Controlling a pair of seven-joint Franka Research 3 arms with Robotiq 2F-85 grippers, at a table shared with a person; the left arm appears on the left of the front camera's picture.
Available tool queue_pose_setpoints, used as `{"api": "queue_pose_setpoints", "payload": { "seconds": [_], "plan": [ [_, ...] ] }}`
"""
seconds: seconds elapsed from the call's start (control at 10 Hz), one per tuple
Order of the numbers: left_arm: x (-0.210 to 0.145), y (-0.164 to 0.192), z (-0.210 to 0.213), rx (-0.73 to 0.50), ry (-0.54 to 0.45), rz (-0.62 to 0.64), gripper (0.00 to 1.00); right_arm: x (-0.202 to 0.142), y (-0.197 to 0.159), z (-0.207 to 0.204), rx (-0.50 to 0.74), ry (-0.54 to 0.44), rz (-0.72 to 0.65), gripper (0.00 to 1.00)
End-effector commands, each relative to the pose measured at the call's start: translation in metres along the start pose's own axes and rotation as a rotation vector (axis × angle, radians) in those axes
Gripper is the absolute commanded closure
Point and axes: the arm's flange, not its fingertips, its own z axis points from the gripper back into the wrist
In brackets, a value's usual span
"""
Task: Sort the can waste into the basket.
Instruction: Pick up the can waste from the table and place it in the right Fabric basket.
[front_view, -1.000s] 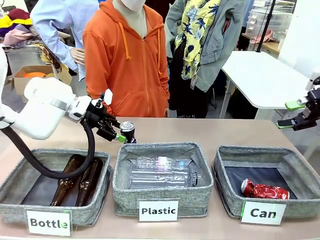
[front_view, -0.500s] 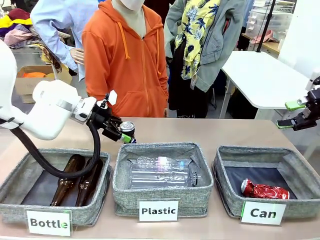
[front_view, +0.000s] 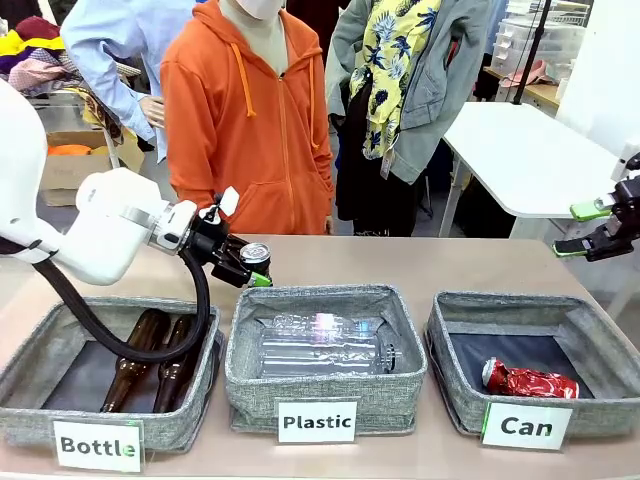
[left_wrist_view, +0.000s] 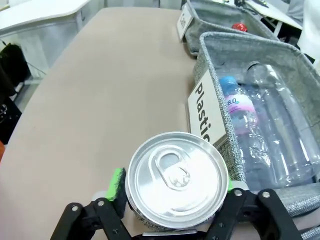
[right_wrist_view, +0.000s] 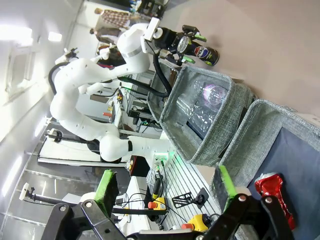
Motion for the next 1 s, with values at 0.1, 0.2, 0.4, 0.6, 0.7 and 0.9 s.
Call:
{"api": "queue_pose_setpoints", "payload": {
  "seconds": [0.1, 0.2, 0.4, 0.6, 0.7, 0.9],
  "plan": [
    [0.001, 0.003, -0.001, -0.013, -0.045, -0.028, 1.0, 0.0, 0.001, 0.004, 0.003, 0.012, 0.017, 0.0],
    [0.0, 0.002, -0.001, -0.022, -0.052, -0.022, 1.0, 0.0, 0.001, 0.004, 0.003, 0.012, 0.017, 0.0],
    [0.002, 0.001, 0.001, -0.045, -0.063, 0.002, 0.95, 0.0, 0.001, 0.004, 0.003, 0.012, 0.017, 0.0],
    [0.017, -0.015, 0.027, 0.009, -0.097, -0.051, 1.0, 0.0, 0.001, 0.004, 0.003, 0.012, 0.017, 0.0],
    [0.03, -0.028, 0.053, 0.057, -0.118, -0.097, 1.0, 0.0, 0.001, 0.004, 0.003, 0.012, 0.017, 0.0],
    [0.061, -0.069, 0.116, 0.173, -0.097, -0.219, 1.0, 0.0, 0.001, 0.004, 0.003, 0.012, 0.017, 0.0]
  ]
}}
